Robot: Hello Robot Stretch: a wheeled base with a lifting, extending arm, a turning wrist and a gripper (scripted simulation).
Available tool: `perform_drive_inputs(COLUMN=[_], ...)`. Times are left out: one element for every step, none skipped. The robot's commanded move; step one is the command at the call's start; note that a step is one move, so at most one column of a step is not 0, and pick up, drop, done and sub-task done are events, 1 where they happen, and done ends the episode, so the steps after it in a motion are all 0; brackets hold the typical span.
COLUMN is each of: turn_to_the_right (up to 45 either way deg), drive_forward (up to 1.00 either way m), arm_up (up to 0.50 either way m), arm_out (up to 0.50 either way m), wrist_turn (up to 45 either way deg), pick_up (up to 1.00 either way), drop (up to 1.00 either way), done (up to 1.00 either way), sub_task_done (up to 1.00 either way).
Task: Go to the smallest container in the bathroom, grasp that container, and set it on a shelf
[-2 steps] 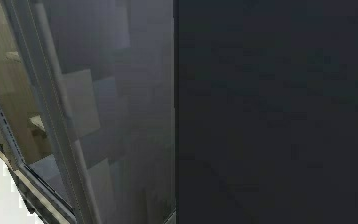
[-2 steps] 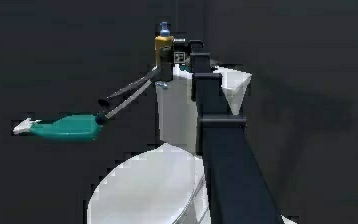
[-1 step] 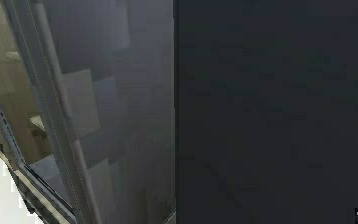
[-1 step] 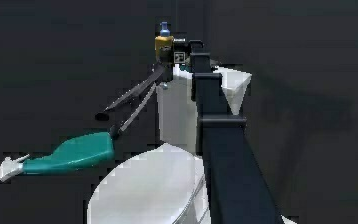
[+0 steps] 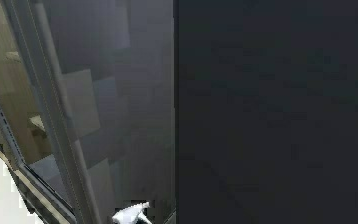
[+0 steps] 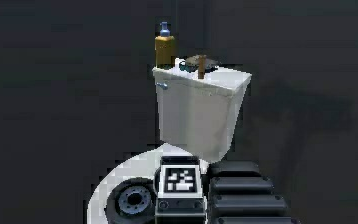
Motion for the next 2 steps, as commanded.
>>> perform_drive_inputs(turn_to_the_right=[-45.0, -27.0], drive_forward=[0.00, 0.00], arm_up=[0.00, 0.00], arm_out=[0.00, 0.00], wrist_turn=[0.0, 0.0], pick_up=[0.00, 0.00], drop=[0.00, 0.00], done=[0.00, 0.00], sub_task_done=[0.00, 0.00])
